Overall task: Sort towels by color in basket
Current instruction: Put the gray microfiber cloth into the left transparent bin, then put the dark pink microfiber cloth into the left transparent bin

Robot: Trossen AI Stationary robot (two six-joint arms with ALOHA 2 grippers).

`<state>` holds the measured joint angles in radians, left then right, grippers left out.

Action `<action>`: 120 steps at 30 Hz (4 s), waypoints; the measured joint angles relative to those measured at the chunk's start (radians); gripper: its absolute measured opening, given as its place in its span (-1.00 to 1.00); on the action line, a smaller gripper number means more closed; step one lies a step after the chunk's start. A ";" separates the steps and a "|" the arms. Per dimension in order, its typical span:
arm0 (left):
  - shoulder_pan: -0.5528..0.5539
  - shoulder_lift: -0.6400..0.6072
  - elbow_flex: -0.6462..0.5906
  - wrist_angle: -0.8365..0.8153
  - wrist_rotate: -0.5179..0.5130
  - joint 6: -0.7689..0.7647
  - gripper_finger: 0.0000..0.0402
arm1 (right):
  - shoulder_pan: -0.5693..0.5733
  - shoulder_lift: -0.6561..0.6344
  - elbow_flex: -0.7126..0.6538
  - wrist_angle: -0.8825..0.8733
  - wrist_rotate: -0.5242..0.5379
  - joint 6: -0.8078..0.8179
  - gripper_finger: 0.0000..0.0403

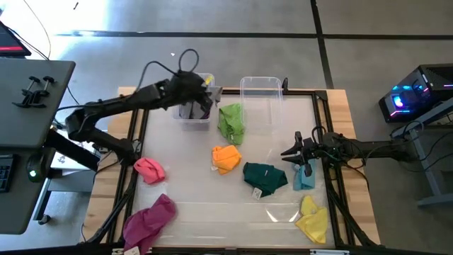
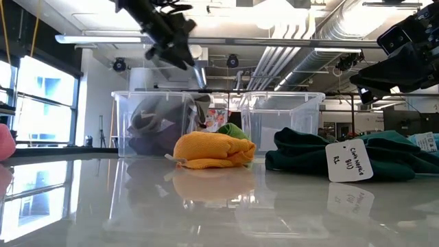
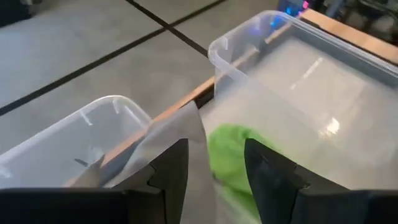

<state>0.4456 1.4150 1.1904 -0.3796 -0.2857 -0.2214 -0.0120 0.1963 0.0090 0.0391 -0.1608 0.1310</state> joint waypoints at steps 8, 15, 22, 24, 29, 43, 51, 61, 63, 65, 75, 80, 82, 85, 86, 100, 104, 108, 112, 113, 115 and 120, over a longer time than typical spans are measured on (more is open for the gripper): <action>0.017 0.158 0.006 0.136 -0.032 0.055 -0.30 | 0.000 0.000 0.000 0.000 -0.001 0.000 -0.59; 0.021 0.234 0.013 0.135 -0.033 0.198 -0.30 | 0.000 0.000 0.000 0.000 -0.001 0.000 -0.59; 0.018 0.242 0.014 0.111 -0.046 0.236 -0.66 | 0.000 0.000 0.000 0.000 -0.002 0.000 -0.59; 0.014 0.239 0.014 0.114 -0.051 0.250 -0.88 | 0.000 0.000 0.000 0.000 -0.002 0.000 -0.59; 0.006 0.234 0.014 0.123 -0.110 0.268 -0.96 | 0.000 0.000 0.000 0.000 -0.005 0.000 -0.59; -0.009 0.094 0.015 -0.194 -0.356 0.189 -1.00 | 0.000 0.000 0.000 0.000 -0.005 0.000 -0.59; 0.065 0.168 0.014 -0.322 -0.271 0.050 -1.00 | 0.000 0.000 0.000 0.000 -0.004 0.000 -0.59; 0.100 0.280 0.013 -0.307 -0.275 0.015 -0.89 | 0.000 0.000 0.000 0.000 -0.001 0.000 -0.59; 0.104 0.275 0.015 -0.307 -0.273 0.016 -0.78 | 0.000 0.000 0.000 0.000 -0.001 0.000 -0.59; 0.105 0.261 0.031 -0.315 -0.252 0.015 -0.65 | 0.000 0.000 0.000 0.000 -0.001 0.000 -0.59; 0.048 0.137 0.253 -0.488 -0.169 -0.010 -0.21 | 0.000 0.000 0.000 0.000 -0.002 0.000 -0.59; -0.118 0.066 0.282 -0.453 -0.113 -0.039 -0.20 | 0.000 0.000 0.000 0.000 -0.002 0.000 -0.59; -0.235 0.056 0.275 -0.450 -0.111 -0.039 -0.22 | 0.000 0.000 0.000 0.000 -0.002 0.000 -0.59; -0.443 0.063 0.256 -0.420 -0.123 -0.049 -0.27 | 0.000 0.000 0.000 0.000 -0.002 0.000 -0.59; -0.518 0.071 0.250 -0.404 -0.131 -0.057 -0.29 | 0.000 0.000 0.000 0.000 -0.002 0.000 -0.59; -1.213 0.274 0.247 -0.500 -0.124 -0.921 -0.35 | 0.000 0.000 0.000 0.000 -0.005 0.000 -0.59; -1.309 0.339 0.247 -0.616 -0.010 -1.344 -0.35 | 0.000 0.000 0.000 0.000 -0.004 0.000 -0.59; -1.374 0.395 0.246 -0.748 0.140 -1.618 -0.35 | 0.000 0.000 0.000 0.000 -0.004 0.000 -0.59; -1.414 0.434 0.246 -0.862 0.234 -1.838 -0.35 | 0.000 0.000 0.000 0.000 -0.004 0.000 -0.59; -1.422 0.441 0.246 -0.887 0.237 -1.885 -0.35 | 0.000 0.000 0.000 0.000 -0.004 0.000 -0.59; -1.435 0.447 0.246 -0.913 0.238 -1.946 -0.32 | 0.000 0.000 0.000 0.000 -0.003 0.000 -0.59; -1.451 0.446 0.216 -0.909 0.255 -2.008 -0.20 | 0.000 0.000 0.000 0.000 0.000 0.000 -0.59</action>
<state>-1.0050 1.8610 1.4068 -1.2888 -0.0304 -2.2297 -0.0120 0.1963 0.0093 0.0395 -0.1612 0.1310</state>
